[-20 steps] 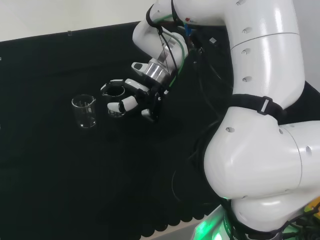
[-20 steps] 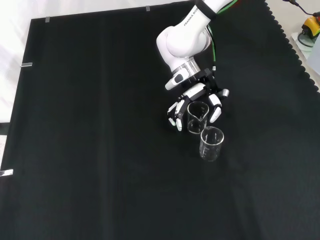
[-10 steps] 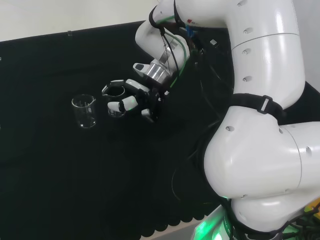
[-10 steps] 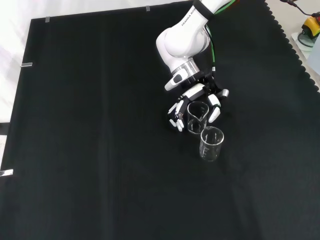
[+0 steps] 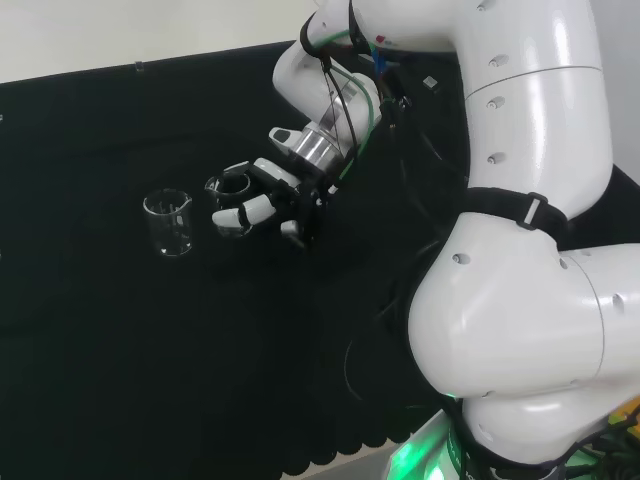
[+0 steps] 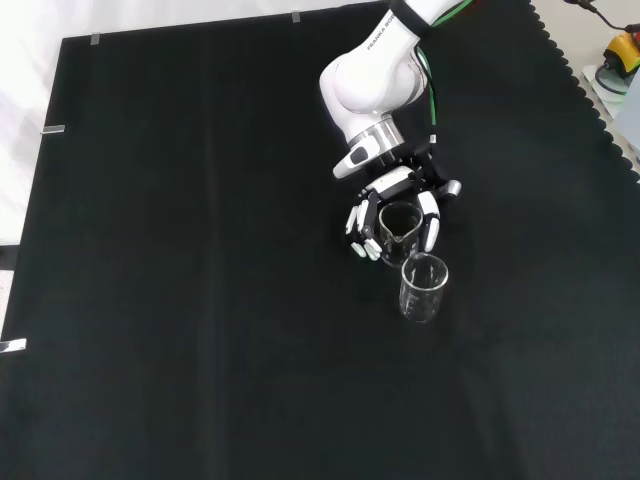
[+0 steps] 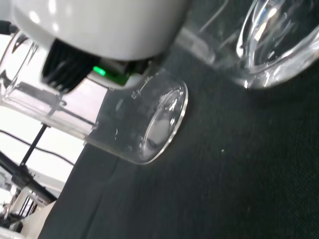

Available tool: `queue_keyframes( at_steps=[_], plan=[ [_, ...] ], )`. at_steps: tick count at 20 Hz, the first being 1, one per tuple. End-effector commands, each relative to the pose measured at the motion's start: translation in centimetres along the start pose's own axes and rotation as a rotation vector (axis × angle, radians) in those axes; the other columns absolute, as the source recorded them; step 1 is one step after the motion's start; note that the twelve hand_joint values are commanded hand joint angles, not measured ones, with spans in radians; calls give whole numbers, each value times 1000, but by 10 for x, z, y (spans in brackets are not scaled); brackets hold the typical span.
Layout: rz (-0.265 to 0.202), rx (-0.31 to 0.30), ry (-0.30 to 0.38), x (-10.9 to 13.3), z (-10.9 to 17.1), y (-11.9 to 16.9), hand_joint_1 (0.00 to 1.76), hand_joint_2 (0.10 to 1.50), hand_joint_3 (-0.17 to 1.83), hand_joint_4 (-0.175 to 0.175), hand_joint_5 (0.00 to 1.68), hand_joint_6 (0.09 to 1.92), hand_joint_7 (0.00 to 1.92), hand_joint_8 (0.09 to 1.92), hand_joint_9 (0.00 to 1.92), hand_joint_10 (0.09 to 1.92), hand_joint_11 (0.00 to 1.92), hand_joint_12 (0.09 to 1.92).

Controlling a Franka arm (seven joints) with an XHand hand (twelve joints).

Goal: Pick up the beaker on the right.

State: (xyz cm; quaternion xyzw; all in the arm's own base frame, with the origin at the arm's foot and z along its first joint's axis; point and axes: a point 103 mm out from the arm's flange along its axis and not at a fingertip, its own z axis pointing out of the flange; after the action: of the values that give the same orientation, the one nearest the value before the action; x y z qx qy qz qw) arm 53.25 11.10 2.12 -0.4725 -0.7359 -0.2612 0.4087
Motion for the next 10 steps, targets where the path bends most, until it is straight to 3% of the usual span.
queue_keyframes(
  at_steps=[1, 7, 10],
  plan=[
    [10, -70, -21, 4, -12, -1, 1282, 833, 438, -175, 1092, 880, 1139, 830, 1221, 559, 953, 887],
    [-1, -87, -42, 8, -26, -1, 1300, 791, 452, -175, 1178, 740, 1231, 692, 1315, 453, 1022, 844],
    [-9, -81, -50, 11, -31, 0, 1390, 911, 169, -175, 1191, 661, 1332, 576, 1181, 577, 1034, 832]
  ],
)
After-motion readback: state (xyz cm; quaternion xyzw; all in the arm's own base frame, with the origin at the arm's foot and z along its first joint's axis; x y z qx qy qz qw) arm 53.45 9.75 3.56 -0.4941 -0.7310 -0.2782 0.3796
